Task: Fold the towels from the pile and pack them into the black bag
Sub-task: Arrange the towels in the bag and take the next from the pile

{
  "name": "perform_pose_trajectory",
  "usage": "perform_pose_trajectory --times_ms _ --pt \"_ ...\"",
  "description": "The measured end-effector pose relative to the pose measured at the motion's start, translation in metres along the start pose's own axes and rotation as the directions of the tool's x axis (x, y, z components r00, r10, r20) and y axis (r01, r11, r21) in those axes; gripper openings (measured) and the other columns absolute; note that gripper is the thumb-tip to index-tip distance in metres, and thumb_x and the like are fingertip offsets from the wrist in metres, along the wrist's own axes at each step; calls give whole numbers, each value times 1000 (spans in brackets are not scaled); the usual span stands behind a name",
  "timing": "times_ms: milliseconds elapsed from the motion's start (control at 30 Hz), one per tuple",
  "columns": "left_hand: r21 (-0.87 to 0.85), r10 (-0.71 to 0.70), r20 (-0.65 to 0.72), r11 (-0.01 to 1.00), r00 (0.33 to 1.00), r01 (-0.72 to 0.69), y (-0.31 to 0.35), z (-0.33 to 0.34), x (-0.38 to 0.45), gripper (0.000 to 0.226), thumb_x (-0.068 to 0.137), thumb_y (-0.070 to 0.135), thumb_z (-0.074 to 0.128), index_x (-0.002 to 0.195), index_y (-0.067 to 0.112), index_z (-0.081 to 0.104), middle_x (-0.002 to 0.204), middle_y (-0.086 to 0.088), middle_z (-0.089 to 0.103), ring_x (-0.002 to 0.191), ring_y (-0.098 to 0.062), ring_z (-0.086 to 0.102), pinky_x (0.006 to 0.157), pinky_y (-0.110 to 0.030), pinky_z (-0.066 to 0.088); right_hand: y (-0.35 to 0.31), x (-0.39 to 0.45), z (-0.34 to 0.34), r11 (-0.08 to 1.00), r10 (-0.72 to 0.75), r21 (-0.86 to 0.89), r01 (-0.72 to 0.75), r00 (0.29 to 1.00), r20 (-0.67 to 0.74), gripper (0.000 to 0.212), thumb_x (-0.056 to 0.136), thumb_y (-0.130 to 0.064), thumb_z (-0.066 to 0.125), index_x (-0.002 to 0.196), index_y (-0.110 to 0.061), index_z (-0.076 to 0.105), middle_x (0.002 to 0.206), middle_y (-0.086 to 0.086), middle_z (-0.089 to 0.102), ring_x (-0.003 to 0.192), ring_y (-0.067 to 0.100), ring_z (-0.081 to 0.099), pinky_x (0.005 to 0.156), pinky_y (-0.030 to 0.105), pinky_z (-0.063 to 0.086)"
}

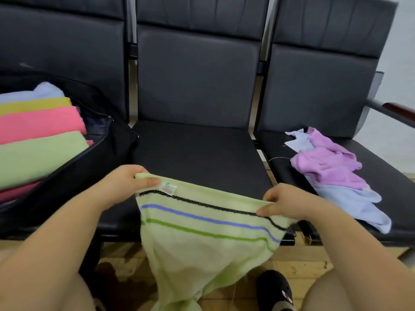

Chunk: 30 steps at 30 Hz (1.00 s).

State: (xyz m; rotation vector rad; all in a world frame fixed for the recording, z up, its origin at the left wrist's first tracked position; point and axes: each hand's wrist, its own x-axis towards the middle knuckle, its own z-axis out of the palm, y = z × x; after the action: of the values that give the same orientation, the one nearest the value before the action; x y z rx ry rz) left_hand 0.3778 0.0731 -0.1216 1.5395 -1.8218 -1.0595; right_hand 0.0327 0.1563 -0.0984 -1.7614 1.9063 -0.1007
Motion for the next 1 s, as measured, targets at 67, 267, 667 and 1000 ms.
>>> perform_pose_trajectory --times_ms 67,267,667,1000 --pt "-101 -35 -5 994 999 34 -7 -12 -3 17 79 29 75 77 14 69 68 -1 67 72 -19 61 73 -37 48 14 -6 -6 998 69 -12 -69 997 -34 33 78 -35 76 62 -12 59 55 -3 40 53 11 36 51 24 28" --pt "-177 -208 58 960 976 215 -22 -27 -23 18 99 13 49 93 5 64 84 -16 71 72 -22 68 66 -34 55 29 -13 -5 842 103 535 -73 994 -25 22 94 -24 57 98 -5 69 90 8 71 81 20 62 84 36 51" --pt "107 -87 -102 989 991 97 -22 -36 -39 34 77 33 76 62 10 57 55 -1 48 52 -12 43 51 -25 36 25 -17 -18 770 185 630 -103 981 -65 23 99 -20 48 89 -9 67 85 12 70 77 21 63 87 41 51" --pt "-148 -226 -271 970 936 192 -5 4 3 18 99 21 49 85 12 56 72 -6 69 64 -23 67 58 -31 50 20 21 -6 815 341 569 -108 884 -320 26 100 -15 46 81 0 57 67 13 67 58 23 63 61 31 56"
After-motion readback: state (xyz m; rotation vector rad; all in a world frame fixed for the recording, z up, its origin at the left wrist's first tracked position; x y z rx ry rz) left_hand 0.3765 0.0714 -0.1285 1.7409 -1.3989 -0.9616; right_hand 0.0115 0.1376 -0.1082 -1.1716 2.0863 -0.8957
